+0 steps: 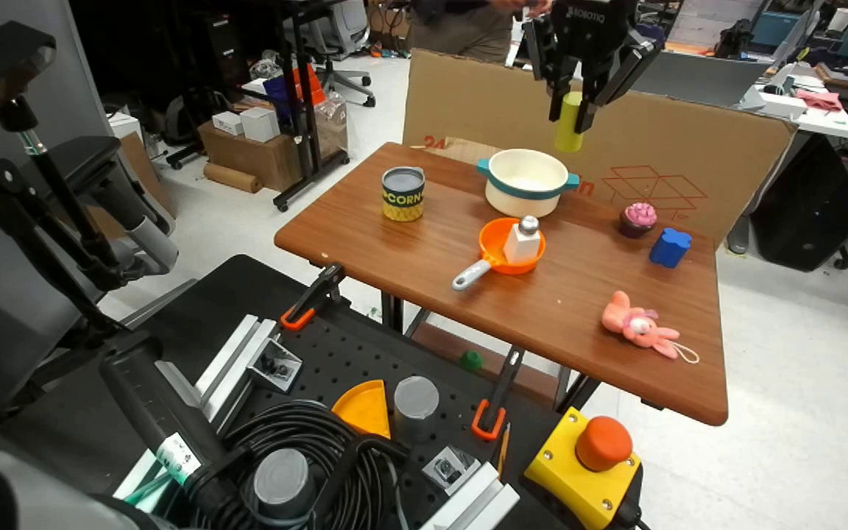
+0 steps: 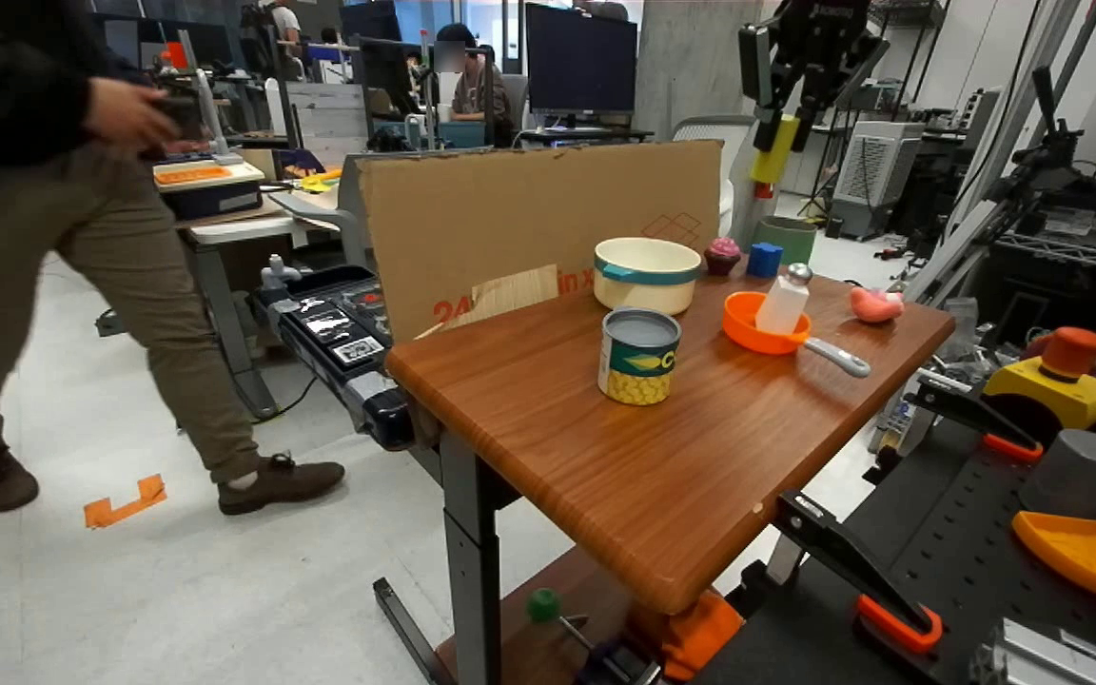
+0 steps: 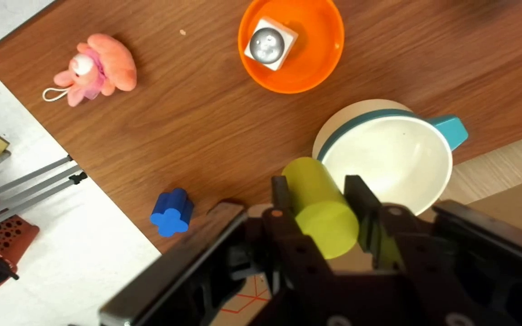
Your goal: Put the yellow cylinder inside the pot
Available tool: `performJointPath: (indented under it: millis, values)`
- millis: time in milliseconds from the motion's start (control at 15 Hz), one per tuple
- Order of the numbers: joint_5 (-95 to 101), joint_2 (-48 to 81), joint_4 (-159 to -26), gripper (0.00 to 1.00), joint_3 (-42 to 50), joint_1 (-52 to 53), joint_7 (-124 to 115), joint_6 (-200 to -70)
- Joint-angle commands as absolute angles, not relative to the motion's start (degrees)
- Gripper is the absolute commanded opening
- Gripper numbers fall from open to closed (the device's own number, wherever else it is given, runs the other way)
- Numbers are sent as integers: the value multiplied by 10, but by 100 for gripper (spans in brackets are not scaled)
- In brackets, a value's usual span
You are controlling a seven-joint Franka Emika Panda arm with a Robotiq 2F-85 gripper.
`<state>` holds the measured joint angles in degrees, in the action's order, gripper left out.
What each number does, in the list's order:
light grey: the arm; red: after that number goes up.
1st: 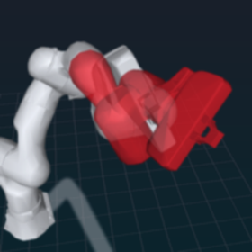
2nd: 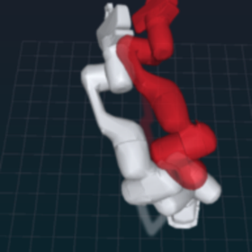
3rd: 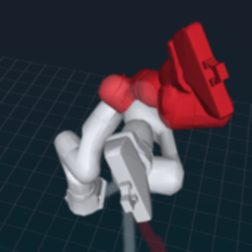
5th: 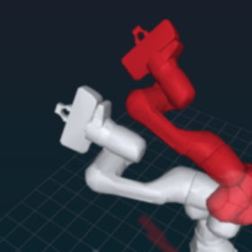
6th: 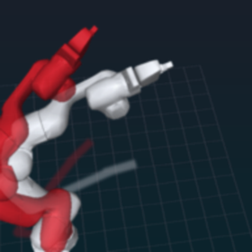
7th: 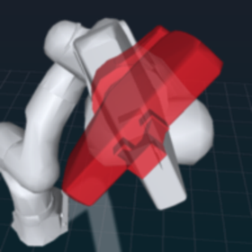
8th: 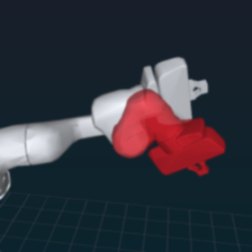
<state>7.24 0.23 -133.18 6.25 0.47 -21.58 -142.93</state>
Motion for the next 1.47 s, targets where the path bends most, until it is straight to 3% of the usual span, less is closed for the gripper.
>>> performJointPath:
  millis: [0,867,1400]
  values:
    - [80,3,-1334,9,53,-11,-239,-1442]
    - [162,91,-1235,9,60,10,-379,-1425]
    - [127,76,-1271,9,32,23,-241,-1483]
